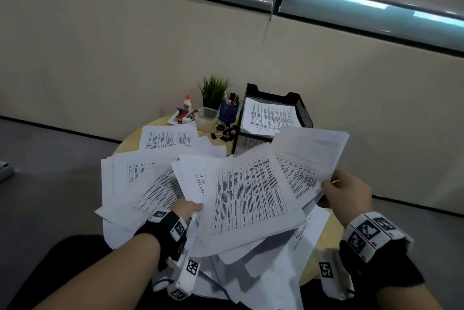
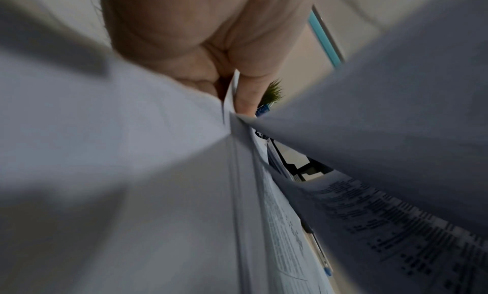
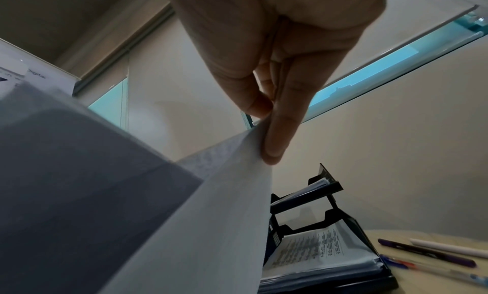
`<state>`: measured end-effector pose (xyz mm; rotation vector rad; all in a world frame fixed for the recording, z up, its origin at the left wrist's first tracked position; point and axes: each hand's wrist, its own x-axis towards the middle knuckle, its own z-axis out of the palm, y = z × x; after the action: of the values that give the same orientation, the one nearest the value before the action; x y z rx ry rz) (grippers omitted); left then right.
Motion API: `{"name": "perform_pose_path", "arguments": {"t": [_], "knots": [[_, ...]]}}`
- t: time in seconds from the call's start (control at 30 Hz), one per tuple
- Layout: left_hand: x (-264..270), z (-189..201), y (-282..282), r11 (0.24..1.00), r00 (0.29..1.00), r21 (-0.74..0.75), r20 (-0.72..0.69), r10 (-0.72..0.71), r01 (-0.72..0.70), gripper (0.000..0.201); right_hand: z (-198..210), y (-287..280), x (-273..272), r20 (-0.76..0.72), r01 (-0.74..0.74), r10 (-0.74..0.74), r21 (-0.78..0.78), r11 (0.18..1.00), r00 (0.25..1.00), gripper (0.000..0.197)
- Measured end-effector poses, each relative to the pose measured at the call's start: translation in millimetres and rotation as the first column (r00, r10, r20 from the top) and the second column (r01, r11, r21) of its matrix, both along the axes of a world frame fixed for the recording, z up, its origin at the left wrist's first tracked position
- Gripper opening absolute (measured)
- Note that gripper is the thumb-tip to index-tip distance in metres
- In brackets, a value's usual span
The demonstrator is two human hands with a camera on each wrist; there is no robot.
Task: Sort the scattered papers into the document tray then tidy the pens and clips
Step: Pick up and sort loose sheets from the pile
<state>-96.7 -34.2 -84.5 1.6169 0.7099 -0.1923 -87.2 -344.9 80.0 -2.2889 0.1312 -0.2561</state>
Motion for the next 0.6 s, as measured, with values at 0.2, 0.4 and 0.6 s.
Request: {"name": "perform_pose_path", "arguments": {"t": [0.2, 0.4, 0.6], "knots": [[2, -3, -1, 1.0, 0.999, 0.02, -0.04, 0.003, -0.002, 0.037, -2, -3, -1, 0.033, 0.053, -0.053, 0.001, 0.999, 0.998, 0.012], [1, -24, 11, 1.0, 0.999, -0.001, -0.041, 0.029, -0.029, 0.041, -1, -16, 8, 0.005, 0.074, -0.074, -0.064, 0.995, 0.997, 0.013], [-10, -3, 13, 0.988, 0.996, 0.155, -0.084, -0.007, 0.02, 0.019, 30, -27, 5, 0.115, 0.163, -0.15, -0.108, 0.981, 0.982, 0.012]]}}
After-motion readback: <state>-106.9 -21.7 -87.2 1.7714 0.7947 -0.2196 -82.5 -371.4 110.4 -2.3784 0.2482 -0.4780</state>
